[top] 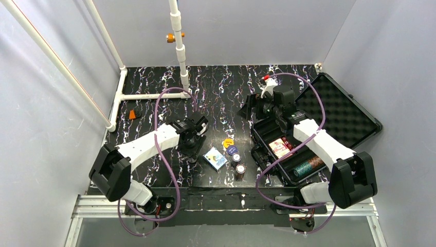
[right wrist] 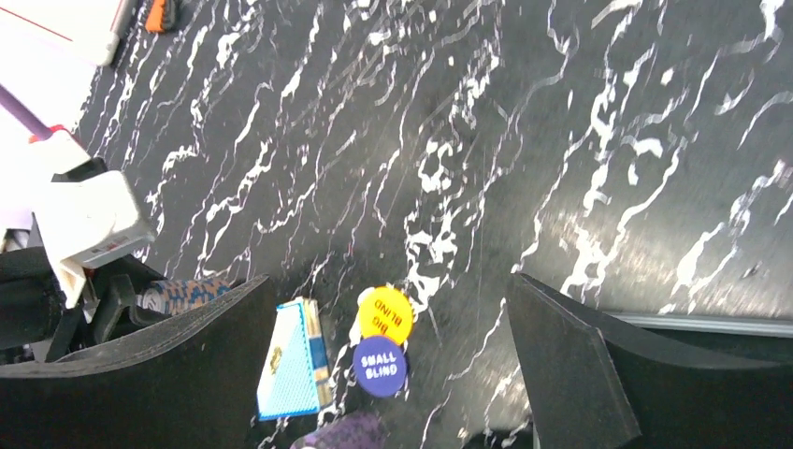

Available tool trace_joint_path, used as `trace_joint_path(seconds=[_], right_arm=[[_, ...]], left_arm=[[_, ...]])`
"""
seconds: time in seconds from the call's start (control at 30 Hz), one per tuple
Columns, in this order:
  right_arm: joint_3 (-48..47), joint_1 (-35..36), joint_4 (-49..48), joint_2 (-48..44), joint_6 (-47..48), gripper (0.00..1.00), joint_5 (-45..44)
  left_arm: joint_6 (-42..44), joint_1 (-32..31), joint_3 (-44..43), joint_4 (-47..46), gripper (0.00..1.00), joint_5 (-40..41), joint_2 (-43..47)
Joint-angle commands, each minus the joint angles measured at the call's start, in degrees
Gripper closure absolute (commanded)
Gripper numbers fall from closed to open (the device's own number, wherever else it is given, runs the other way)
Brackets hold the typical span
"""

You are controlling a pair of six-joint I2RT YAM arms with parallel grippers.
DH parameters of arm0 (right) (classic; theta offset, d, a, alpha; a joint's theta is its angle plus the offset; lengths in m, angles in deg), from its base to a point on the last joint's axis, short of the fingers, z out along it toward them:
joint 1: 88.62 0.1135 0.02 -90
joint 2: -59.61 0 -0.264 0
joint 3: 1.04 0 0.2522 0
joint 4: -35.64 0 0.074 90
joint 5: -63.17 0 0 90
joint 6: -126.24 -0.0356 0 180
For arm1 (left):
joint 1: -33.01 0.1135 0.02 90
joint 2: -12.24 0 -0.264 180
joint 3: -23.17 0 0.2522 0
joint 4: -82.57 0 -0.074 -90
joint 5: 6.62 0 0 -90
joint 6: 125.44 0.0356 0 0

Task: Pack up texas hold em set

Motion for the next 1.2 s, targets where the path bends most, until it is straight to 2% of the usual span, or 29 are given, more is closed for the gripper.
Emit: trace_joint_path(seconds=[0.0, 0.43, 0.57, 0.63, 0.9, 1.17], right_arm=[[0.8, 0.4, -11.7, -2.4, 7.4, 0.0, 0.9], [12.0, 0.4, -29.2, -5.9, 12.1, 0.0, 8.1], [14.3, 0.5, -33.2, -6.6, 11.5, 0.0, 9.4], [13.8, 0.8, -31.7, -6.9, 11.6, 0.0, 9.9], [11.0, 1.2, -20.6, -15.6, 9.6, 0.0, 11.4], [5.1, 1.3, -7.8, -21.3, 7.2, 0.0, 21.2]], left_arm=[[4.6, 0.3, -4.2, -0.6, 1.0, 2.0, -1.1], [7.6, 2.4, -11.8, -3.0, 1.0, -4.4, -6.9], [8.0, 4.6, -12.0, -4.5, 1.0, -12.1, -7.4], [8.0, 5.5, -12.3, -5.6, 1.0, -17.5, -7.1], [9.5, 5.9, -13.6, -7.7, 1.0, -30.7, -3.5], [9.9, 5.8, -15.8, -6.1, 1.0, -41.2, -2.2]])
